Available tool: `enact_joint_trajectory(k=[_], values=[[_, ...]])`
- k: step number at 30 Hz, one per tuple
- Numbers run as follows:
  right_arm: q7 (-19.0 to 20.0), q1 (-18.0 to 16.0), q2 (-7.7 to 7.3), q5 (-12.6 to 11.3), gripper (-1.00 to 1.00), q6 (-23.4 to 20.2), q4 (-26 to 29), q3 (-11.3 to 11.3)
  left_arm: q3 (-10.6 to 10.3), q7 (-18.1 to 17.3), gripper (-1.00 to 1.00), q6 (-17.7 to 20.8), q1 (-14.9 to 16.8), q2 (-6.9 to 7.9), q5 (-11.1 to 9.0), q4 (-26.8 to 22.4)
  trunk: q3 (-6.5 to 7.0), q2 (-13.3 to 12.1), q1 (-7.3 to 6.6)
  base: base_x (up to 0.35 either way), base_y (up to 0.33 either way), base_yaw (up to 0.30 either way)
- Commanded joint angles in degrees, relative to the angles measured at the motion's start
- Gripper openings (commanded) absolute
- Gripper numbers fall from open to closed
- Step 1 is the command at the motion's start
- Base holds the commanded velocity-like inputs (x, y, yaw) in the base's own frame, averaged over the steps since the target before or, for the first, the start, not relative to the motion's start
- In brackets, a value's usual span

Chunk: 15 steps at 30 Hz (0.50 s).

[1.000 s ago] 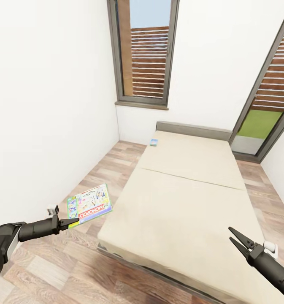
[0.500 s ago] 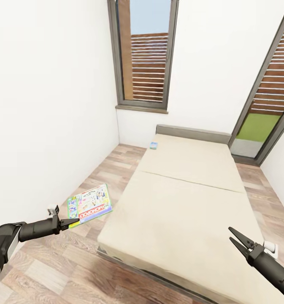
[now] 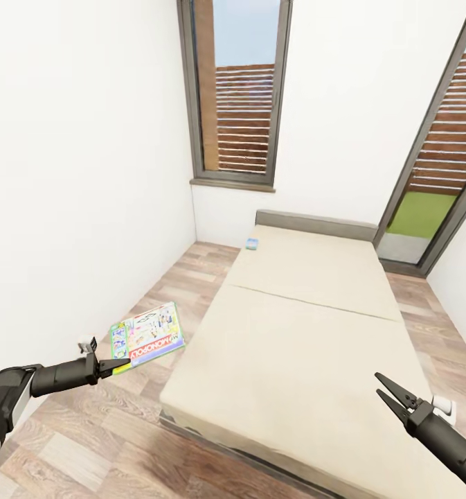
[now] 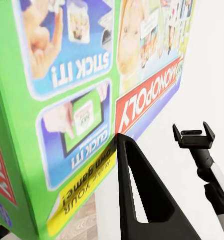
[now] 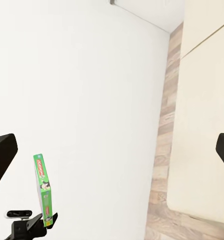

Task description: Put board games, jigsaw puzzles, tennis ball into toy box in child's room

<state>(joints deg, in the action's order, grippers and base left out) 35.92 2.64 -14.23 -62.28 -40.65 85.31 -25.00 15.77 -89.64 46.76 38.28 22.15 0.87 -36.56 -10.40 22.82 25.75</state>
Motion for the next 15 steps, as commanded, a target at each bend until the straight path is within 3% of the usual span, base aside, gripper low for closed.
enact_joint_trajectory(k=[1,15], values=[[-0.1,0.0,-0.01,-0.3,1.00,-0.4,0.0,0.0,0.0,-0.4,-1.00,0.5,0.0,0.00,0.1,0.0,0.00,0.1,0.04,0.000,0.000,0.000],[-0.1,0.0,0.02,-0.3,1.00,-0.4,0.0,0.0,0.0,-0.4,-1.00,0.5,0.0,0.00,0.1,0.0,1.34,0.1,0.04,0.000,0.000,0.000]])
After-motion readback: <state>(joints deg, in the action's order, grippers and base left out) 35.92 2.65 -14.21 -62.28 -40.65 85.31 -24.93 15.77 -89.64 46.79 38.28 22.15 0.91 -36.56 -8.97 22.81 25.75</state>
